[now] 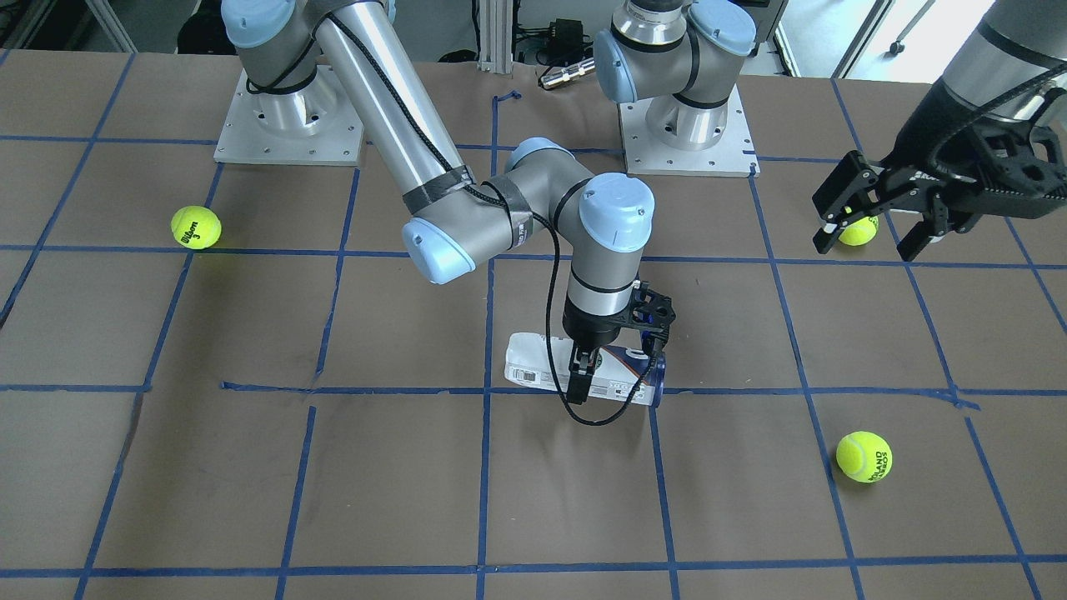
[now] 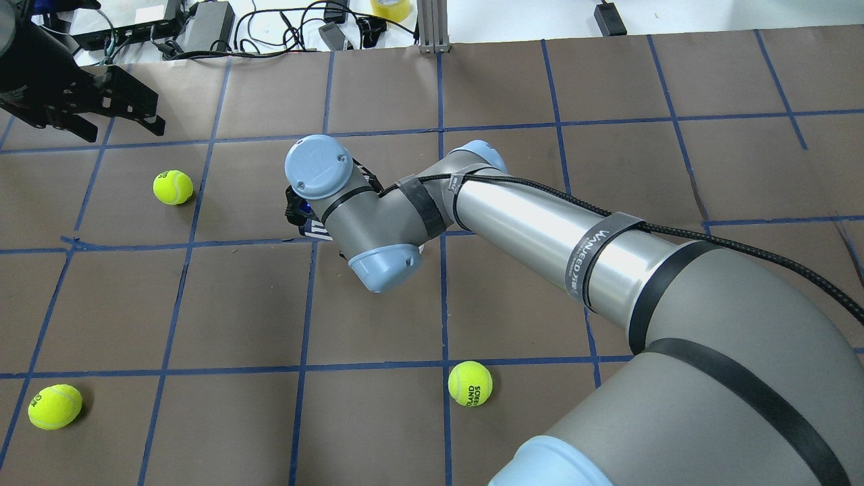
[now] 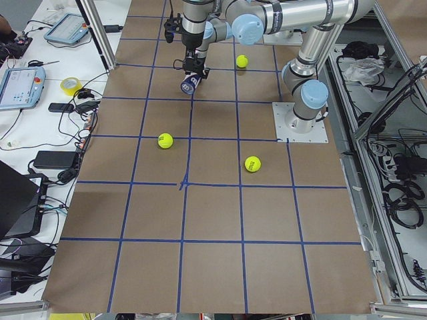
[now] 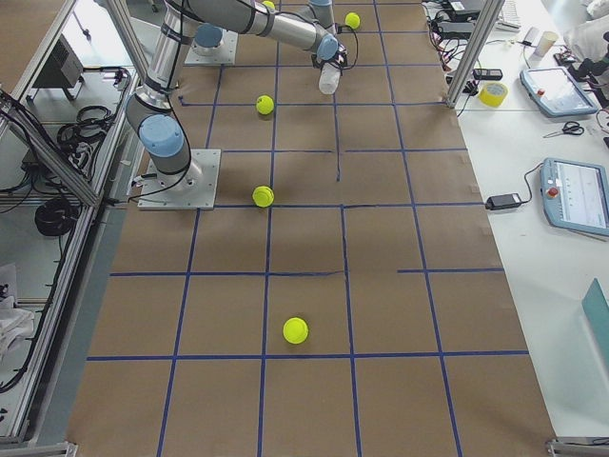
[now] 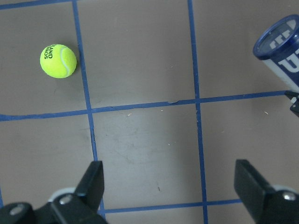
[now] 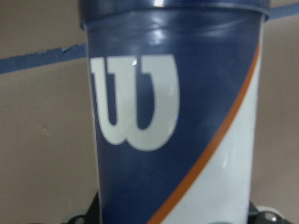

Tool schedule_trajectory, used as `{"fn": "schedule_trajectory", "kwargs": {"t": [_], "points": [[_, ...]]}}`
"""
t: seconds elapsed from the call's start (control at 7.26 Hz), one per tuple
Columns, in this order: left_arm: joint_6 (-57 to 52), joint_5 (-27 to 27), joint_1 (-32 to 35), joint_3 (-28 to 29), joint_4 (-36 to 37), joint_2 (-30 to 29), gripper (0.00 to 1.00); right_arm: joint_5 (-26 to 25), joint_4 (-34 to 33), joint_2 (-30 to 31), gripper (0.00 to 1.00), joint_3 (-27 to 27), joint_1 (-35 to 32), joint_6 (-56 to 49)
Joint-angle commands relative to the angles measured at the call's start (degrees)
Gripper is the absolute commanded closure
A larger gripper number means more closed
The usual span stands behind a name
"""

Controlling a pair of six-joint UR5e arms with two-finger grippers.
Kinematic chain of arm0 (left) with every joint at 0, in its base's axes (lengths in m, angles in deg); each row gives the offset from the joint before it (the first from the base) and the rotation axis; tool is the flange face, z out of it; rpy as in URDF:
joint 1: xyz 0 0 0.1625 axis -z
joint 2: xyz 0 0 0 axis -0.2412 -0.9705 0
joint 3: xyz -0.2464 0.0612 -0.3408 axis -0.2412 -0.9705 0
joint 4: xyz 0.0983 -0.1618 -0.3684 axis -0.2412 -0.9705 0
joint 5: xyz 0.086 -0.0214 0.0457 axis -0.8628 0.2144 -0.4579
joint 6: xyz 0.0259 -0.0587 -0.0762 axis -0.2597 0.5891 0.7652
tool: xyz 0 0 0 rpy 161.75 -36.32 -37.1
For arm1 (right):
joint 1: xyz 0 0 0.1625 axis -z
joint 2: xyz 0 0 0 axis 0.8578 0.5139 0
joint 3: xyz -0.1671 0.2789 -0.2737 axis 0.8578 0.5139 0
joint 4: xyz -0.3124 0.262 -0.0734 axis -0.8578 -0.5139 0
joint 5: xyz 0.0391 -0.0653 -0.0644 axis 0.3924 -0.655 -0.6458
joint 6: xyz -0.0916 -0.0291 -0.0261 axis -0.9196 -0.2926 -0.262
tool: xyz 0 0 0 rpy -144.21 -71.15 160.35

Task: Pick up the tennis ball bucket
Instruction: 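Lower the can and lay it on its side with the right gripper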

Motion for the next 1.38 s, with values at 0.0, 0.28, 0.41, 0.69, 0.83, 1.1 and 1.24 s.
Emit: {"fn": "schedule_trajectory", "kwargs": {"t": [0.0, 0.28, 0.41, 0.69, 0.83, 1.1, 1.24], "points": [[-0.01, 0.01, -0.09, -0.1, 0.24, 0.01, 0.0, -1.85, -4.2, -0.27, 0.18, -0.06, -0.35, -9.11], [-0.01, 0.1, -0.09, -0.02, 0.24, 0.01, 0.0, -2.13, -4.56, -1.41, 0.17, -0.24, -0.17, -9.49], [-0.01, 0.1, 0.0, -0.1, 0.24, 0.01, 0.0, -2.56, -4.83, -2.29, 0.17, -0.15, 0.09, -9.14], [-0.01, 0.1, -0.08, -0.19, 0.24, -0.08, 0.0, -4.06, -4.74, -2.38, 0.11, 0.03, 0.09, -8.44], [0.08, 0.19, -0.09, -0.19, -0.28, -0.34, 0.0, -4.06, -4.57, -2.56, 0.0, 0.03, 0.09, -5.21], [0.08, 0.71, 0.0, -0.28, -0.2, -0.61, 0.0, -4.06, -4.04, -2.13, 0.0, 0.03, 0.09, -3.6], [0.52, 0.63, 0.18, -0.28, 0.33, -0.96, 0.0, -3.89, -3.86, -1.08, 0.0, 0.11, 0.09, -3.51]]}}
